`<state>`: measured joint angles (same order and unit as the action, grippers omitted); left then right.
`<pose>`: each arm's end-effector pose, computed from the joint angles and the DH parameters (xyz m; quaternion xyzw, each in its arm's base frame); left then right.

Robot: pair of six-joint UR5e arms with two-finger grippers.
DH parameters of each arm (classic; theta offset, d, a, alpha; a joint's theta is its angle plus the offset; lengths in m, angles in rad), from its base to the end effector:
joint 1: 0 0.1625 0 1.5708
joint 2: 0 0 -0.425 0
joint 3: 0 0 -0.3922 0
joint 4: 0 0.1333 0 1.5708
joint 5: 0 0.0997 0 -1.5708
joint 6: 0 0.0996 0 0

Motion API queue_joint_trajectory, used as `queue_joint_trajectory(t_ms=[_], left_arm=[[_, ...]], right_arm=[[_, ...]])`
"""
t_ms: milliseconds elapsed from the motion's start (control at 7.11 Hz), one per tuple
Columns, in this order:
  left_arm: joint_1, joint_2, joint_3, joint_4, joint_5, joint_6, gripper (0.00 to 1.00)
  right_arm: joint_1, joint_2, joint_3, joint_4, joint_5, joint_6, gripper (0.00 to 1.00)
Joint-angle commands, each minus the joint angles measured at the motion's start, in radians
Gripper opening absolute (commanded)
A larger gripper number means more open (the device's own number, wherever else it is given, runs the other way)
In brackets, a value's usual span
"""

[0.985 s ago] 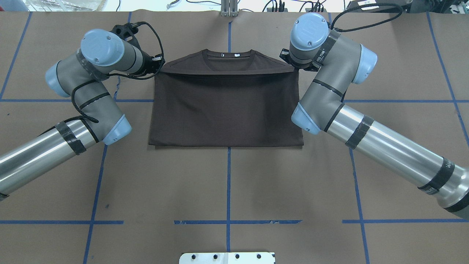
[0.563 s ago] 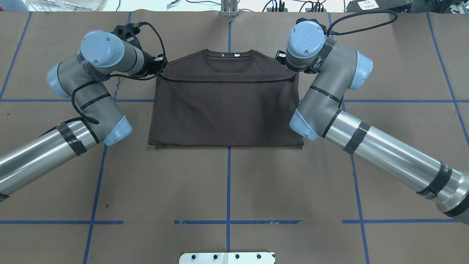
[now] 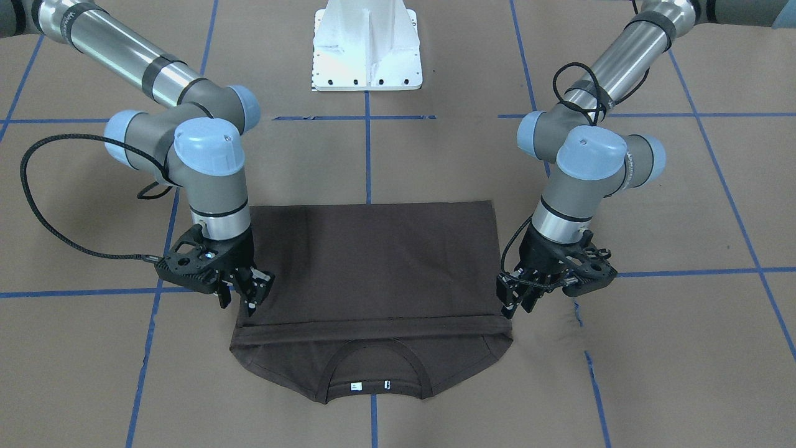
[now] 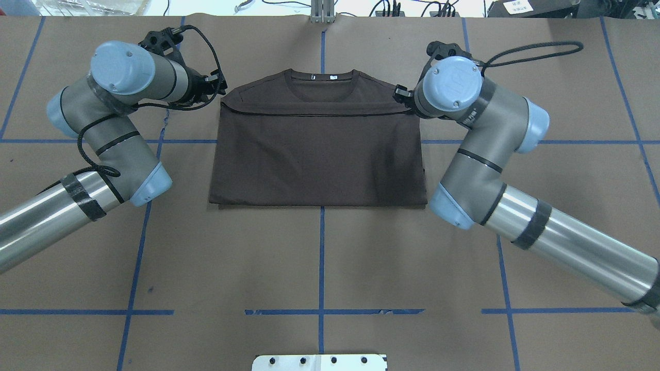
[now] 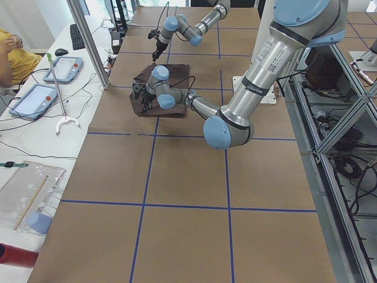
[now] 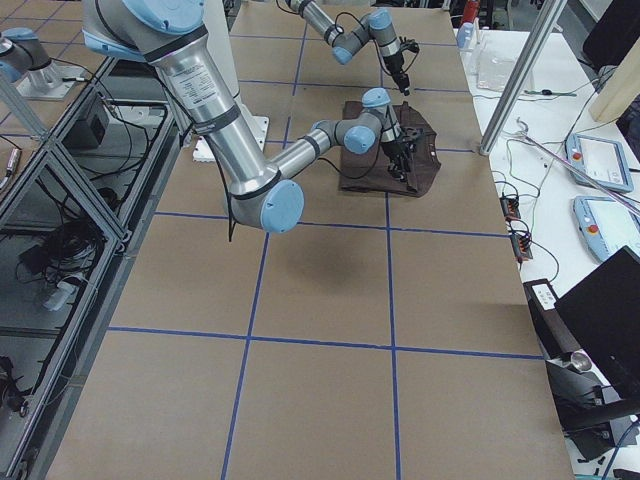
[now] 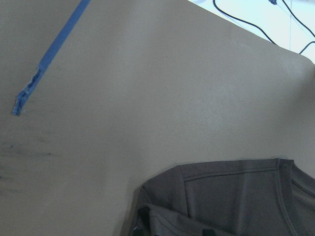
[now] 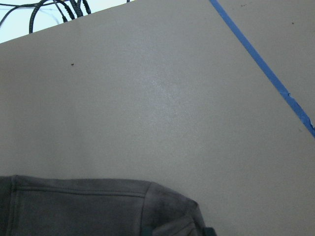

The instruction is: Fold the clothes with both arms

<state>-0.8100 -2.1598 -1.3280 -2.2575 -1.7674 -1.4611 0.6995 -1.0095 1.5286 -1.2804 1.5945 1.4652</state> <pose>0.4278 -0.6145 0.3472 0.1416 0.4782 -0.2513 0.8295 -0.4571 -0.5558 0.3242 0.1442 -0.3666 0.2645 0.8803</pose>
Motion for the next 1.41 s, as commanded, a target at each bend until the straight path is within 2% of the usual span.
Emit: queue_joint_trajectory(t_ms=[0, 141, 422, 563, 1267], left_arm=[[0.000, 0.009, -0.005, -0.008, -0.001, -0.002, 0.50], [0.003, 0.002, -0.017, -0.007, -0.003, 0.001, 0.50], [0.005, 0.011, -0.019, -0.074, -0.100, 0.002, 0.50], [0.012, 0.002, -0.022, -0.076, -0.103, -0.001, 0.54], [0.031, 0.006, -0.022, -0.076, -0.119, -0.005, 0.54]], right_arm=[[-0.102, -0.187, 0.232, 0.007, -0.004, 0.161, 0.64], [-0.151, -0.193, 0.243, 0.010, -0.013, 0.293, 0.64], [-0.190, -0.246, 0.278, 0.010, -0.028, 0.404, 0.65], [-0.213, -0.253, 0.278, 0.009, -0.057, 0.406, 0.65], [-0.258, -0.274, 0.278, 0.000, -0.064, 0.446, 0.63]])
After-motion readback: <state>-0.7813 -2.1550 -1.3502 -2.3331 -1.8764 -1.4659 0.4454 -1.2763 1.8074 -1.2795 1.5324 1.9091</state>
